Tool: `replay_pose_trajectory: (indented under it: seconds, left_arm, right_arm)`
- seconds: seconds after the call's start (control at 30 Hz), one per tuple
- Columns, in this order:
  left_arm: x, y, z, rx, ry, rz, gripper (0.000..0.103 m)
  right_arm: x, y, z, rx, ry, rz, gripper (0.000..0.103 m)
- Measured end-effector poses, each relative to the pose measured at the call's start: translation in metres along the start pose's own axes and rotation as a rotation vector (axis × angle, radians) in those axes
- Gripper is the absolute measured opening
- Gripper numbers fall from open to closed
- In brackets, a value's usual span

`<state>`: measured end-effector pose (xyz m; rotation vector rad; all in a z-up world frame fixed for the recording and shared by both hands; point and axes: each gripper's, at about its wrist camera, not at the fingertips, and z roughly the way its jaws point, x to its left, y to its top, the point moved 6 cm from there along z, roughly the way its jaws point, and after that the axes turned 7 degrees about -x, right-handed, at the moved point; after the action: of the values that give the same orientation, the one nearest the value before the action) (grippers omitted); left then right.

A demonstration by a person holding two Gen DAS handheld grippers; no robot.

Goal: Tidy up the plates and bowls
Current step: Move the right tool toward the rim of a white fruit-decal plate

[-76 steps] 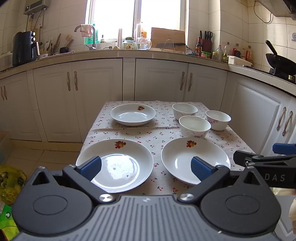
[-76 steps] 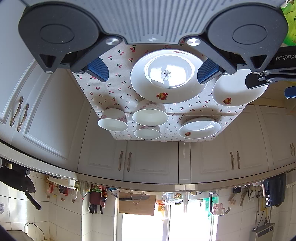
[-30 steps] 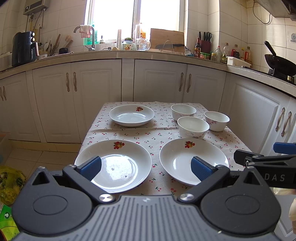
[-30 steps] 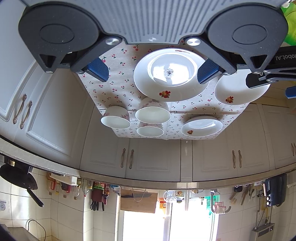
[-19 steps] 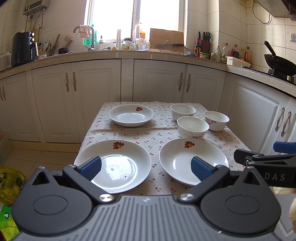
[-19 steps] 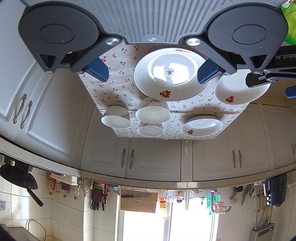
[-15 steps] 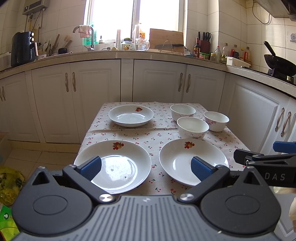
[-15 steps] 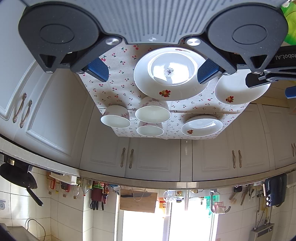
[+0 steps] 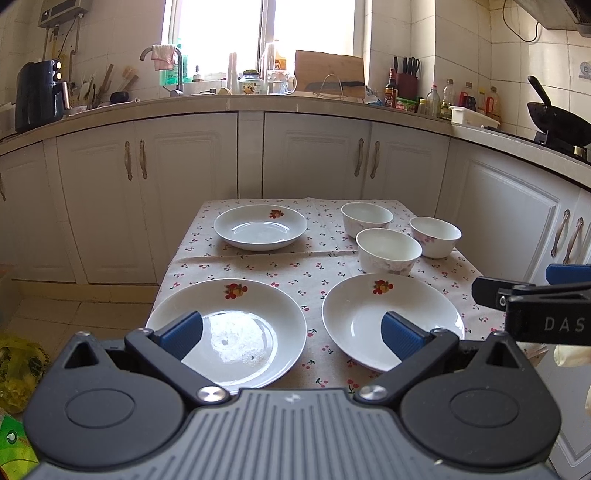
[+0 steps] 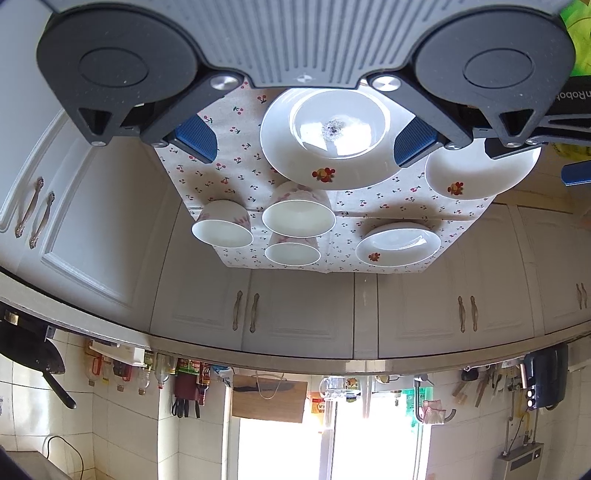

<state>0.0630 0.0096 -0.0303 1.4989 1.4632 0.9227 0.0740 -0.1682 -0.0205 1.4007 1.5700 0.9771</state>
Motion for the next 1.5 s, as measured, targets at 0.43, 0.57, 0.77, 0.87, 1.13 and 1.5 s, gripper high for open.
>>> replay_pose_trajectory:
  seconds: [0.43, 0.57, 0.77, 0.87, 1.13, 1.5]
  left_arm:
    - [0.023, 0.001, 0.03, 0.029, 0.019, 0.057, 0.102]
    - [0.032, -0.006, 0.041, 0.051, 0.019, 0.09, 0.102]
    - [0.051, -0.02, 0.051, 0.072, -0.011, 0.102, 0.102]
    - [0.06, -0.028, 0.052, 0.087, -0.035, 0.106, 0.102]
    - [0.093, -0.057, 0.049, 0.153, -0.094, 0.111, 0.102]
    - [0.112, -0.082, 0.081, 0.234, -0.152, 0.149, 0.102]
  right_arm:
    - [-0.009, 0.019, 0.045, 0.048, 0.055, 0.044, 0.103]
    - [-0.013, 0.024, 0.065, 0.09, 0.118, 0.116, 0.103]
    - [0.001, 0.026, 0.087, 0.097, 0.164, 0.129, 0.103]
    - [0.016, 0.026, 0.09, 0.059, 0.259, 0.073, 0.103]
    - [0.054, 0.026, 0.115, 0.135, 0.348, 0.015, 0.103]
    - [0.093, 0.027, 0.14, 0.181, 0.359, -0.094, 0.103]
